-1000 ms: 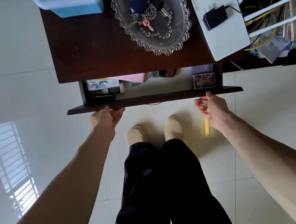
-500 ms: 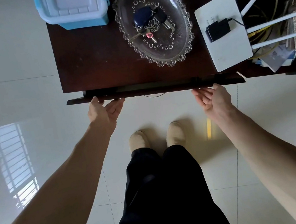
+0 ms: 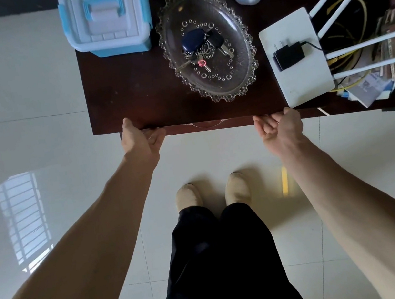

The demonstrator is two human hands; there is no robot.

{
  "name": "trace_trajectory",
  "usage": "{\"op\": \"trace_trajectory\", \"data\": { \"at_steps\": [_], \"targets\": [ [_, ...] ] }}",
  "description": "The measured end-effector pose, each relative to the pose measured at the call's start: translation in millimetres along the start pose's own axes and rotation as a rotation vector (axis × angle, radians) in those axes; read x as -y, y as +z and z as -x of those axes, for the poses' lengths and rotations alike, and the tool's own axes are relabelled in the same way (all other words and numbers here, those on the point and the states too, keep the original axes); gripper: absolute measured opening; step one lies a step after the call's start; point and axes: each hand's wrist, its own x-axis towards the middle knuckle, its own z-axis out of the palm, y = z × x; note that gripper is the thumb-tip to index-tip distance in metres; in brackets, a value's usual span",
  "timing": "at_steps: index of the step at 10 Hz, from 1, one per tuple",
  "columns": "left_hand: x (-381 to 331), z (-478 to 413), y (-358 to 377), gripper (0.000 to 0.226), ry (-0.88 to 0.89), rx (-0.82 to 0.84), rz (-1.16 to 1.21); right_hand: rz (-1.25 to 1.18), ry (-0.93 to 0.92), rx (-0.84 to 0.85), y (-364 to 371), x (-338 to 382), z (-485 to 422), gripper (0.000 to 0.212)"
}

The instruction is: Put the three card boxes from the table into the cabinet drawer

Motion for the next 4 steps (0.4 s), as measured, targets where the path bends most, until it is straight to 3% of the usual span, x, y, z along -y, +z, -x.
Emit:
{"op": "trace_trajectory", "data": {
  "at_steps": [2, 4],
  "targets": [
    [-5.1, 2.3, -8.8, 0.058, -0.025, 0.094, -0.050, 0.073, 0.002, 0.113, -9.5, -4.2, 8.2, 0.049],
    [-7.5, 22.0, -37.9, 0.039, 0.048, 0.102, -0.272, 0.296, -0.220, 0.176, -27.3, -0.1, 75.4, 0.036]
  ]
}}
